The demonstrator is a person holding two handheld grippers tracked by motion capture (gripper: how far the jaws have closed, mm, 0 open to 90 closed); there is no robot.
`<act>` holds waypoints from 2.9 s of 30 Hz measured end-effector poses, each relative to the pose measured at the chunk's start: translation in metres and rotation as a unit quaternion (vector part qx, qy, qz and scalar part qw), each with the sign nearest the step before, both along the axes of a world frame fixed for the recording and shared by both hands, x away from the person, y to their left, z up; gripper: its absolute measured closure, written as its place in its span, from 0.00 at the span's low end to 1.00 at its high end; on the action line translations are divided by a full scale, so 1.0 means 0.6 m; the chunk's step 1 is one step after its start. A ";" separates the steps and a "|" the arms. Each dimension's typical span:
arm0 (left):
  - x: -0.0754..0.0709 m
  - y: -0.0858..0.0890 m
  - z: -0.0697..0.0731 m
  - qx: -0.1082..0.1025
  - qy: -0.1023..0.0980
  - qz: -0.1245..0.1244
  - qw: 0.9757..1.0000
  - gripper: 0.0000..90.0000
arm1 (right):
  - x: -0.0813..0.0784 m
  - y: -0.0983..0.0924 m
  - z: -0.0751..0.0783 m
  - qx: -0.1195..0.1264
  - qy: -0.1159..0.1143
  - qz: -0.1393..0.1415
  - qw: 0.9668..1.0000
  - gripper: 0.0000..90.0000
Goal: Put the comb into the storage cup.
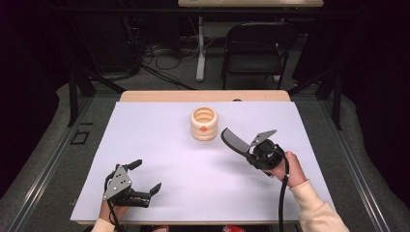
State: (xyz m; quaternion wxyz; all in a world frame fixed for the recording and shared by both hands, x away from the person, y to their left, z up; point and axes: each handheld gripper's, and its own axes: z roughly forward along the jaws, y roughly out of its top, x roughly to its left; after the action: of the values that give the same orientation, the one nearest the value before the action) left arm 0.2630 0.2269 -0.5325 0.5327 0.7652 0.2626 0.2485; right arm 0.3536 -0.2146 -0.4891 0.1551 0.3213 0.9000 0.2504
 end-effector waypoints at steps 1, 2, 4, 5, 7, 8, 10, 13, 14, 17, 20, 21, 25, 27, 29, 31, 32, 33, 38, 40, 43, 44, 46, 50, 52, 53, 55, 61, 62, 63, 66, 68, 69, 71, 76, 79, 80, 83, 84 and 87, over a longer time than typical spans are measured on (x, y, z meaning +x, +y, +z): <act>0.000 0.000 0.000 -0.001 0.000 0.000 1.000 0.00 | 0.000 0.000 0.000 0.001 0.000 0.001 1.000 0.80; 0.000 0.000 0.000 -0.001 0.000 0.001 1.000 0.00 | 0.000 0.000 0.000 0.005 -0.002 -0.001 1.000 0.80; -0.001 0.000 0.000 -0.001 0.000 0.001 1.000 0.00 | 0.000 0.001 -0.001 0.010 -0.003 -0.001 1.000 0.80; -0.001 0.000 0.000 -0.001 -0.002 0.001 1.000 0.00 | 0.000 0.002 -0.001 0.013 -0.003 -0.002 1.000 0.80; -0.001 0.000 0.000 -0.001 -0.002 0.001 1.000 0.00 | -0.001 0.003 0.000 0.016 -0.004 -0.001 1.000 0.80; -0.001 0.000 0.000 0.000 -0.001 0.001 1.000 0.00 | -0.002 0.003 0.000 0.019 -0.005 -0.003 1.000 0.80; -0.001 0.000 0.000 -0.001 -0.001 0.001 1.000 0.00 | -0.001 0.002 0.001 0.025 -0.008 0.000 1.000 0.80; 0.000 0.000 0.000 -0.001 -0.001 0.001 1.000 0.00 | 0.000 0.001 0.001 0.032 -0.011 -0.002 0.999 0.80; 0.000 0.000 0.000 -0.001 -0.001 0.001 1.000 0.00 | -0.001 0.001 0.001 0.033 -0.010 -0.004 0.999 0.80; 0.000 0.001 0.000 -0.001 -0.001 0.001 1.000 0.00 | -0.001 0.001 0.002 0.040 -0.012 -0.006 0.999 0.80; 0.000 0.000 0.000 -0.001 -0.001 0.001 1.000 0.00 | -0.002 0.001 0.002 0.048 -0.016 -0.006 0.999 0.80; 0.000 0.001 0.000 -0.001 -0.001 0.001 1.000 0.00 | -0.002 0.001 0.002 0.050 -0.018 -0.007 0.999 0.80; 0.000 0.001 0.000 -0.001 -0.001 0.002 1.000 0.00 | -0.002 0.001 0.003 0.057 -0.024 -0.010 0.998 0.80; 0.000 0.000 0.000 -0.003 -0.001 0.002 1.000 0.00 | -0.002 0.001 0.003 0.064 -0.027 -0.010 0.998 0.80; 0.000 0.000 0.000 -0.003 -0.001 0.002 1.000 0.00 | -0.002 0.002 0.003 0.065 -0.028 -0.011 0.997 0.80; 0.001 0.000 0.000 -0.003 -0.001 0.003 1.000 0.00 | -0.002 0.002 0.003 0.068 -0.031 -0.010 0.997 0.80; 0.001 0.000 0.000 -0.004 -0.001 0.003 1.000 0.00 | -0.002 0.002 0.003 0.069 -0.032 -0.009 0.997 0.80; 0.001 0.000 0.000 -0.004 -0.001 0.003 1.000 0.00 | -0.002 0.002 0.003 0.071 -0.034 -0.011 0.997 0.80; 0.001 0.000 0.000 -0.005 -0.001 0.002 1.000 0.00 | -0.002 0.002 0.004 0.076 -0.039 -0.007 0.996 0.80; 0.001 0.000 0.000 -0.005 -0.001 0.003 1.000 0.00 | -0.002 0.003 0.003 0.078 -0.041 -0.006 0.996 0.80; 0.002 0.000 0.000 -0.005 -0.001 0.002 1.000 0.00 | -0.002 0.004 0.003 0.078 -0.041 -0.006 0.996 0.81; 0.001 0.000 0.000 -0.005 -0.001 0.003 1.000 0.00 | -0.002 0.004 0.003 0.079 -0.043 -0.005 0.996 0.81; 0.001 0.000 0.000 -0.005 -0.001 0.003 1.000 0.00 | -0.002 0.005 0.003 0.082 -0.044 -0.006 0.996 0.81; 0.001 0.000 0.000 -0.003 -0.002 0.003 1.000 0.00 | -0.004 0.006 0.004 0.087 -0.050 -0.008 0.995 0.81; 0.001 0.000 0.000 -0.004 -0.001 0.003 1.000 0.00 | -0.004 0.006 0.005 0.089 -0.053 -0.009 0.995 0.80; 0.001 0.000 0.000 -0.004 -0.001 0.003 1.000 0.00 | -0.003 0.006 0.005 0.090 -0.053 -0.008 0.994 0.81; 0.001 0.000 0.000 -0.004 -0.002 0.004 1.000 0.00 | -0.003 0.006 0.005 0.094 -0.056 -0.010 0.994 0.81; 0.001 0.000 0.000 -0.005 -0.001 0.003 1.000 0.00 | -0.004 0.006 0.006 0.104 -0.063 -0.011 0.992 0.81; 0.001 0.000 0.000 -0.004 -0.001 0.004 1.000 0.00 | -0.003 0.006 0.006 0.106 -0.064 -0.011 0.992 0.81; 0.001 0.000 0.000 -0.005 -0.001 0.004 1.000 0.00 | -0.003 0.006 0.006 0.109 -0.066 -0.012 0.992 0.81; 0.001 0.000 0.000 -0.004 -0.001 0.003 1.000 0.00 | -0.003 0.006 0.006 0.113 -0.069 -0.013 0.991 0.81; 0.001 0.000 0.000 -0.005 -0.002 0.003 1.000 0.00 | -0.003 0.006 0.007 0.114 -0.070 -0.012 0.991 0.81; 0.001 0.000 0.000 -0.005 -0.001 0.003 1.000 0.00 | -0.004 0.006 0.007 0.116 -0.071 -0.013 0.991 0.81; 0.001 0.000 0.000 -0.005 -0.001 0.003 1.000 0.00 | -0.004 0.007 0.007 0.118 -0.073 -0.013 0.990 0.81; 0.001 0.000 0.000 -0.004 -0.003 0.004 1.000 0.00 | -0.001 0.007 0.006 0.118 -0.077 -0.015 0.990 0.81; 0.001 0.000 0.000 -0.003 -0.003 0.004 1.000 0.00 | -0.001 0.005 0.006 0.123 -0.076 -0.020 0.989 0.81; 0.001 0.000 0.001 -0.003 -0.003 0.004 1.000 0.00 | -0.001 0.005 0.006 0.124 -0.077 -0.018 0.989 0.81; 0.000 0.000 0.001 -0.003 -0.003 0.004 1.000 0.00 | -0.001 0.006 0.007 0.125 -0.081 -0.015 0.989 0.81; 0.000 0.001 0.001 -0.003 -0.004 0.004 1.000 0.00 | -0.001 0.007 0.007 0.124 -0.081 -0.015 0.989 0.81; 0.000 0.001 0.001 -0.004 -0.004 0.005 1.000 0.00 | 0.001 0.008 0.007 0.127 -0.082 -0.018 0.988 0.81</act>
State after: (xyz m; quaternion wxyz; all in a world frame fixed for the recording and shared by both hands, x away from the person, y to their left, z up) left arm 0.2632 0.2277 -0.5320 0.5354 0.7609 0.2652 0.2531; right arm 0.3544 -0.2100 -0.4850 0.1910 0.3333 0.8392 0.3849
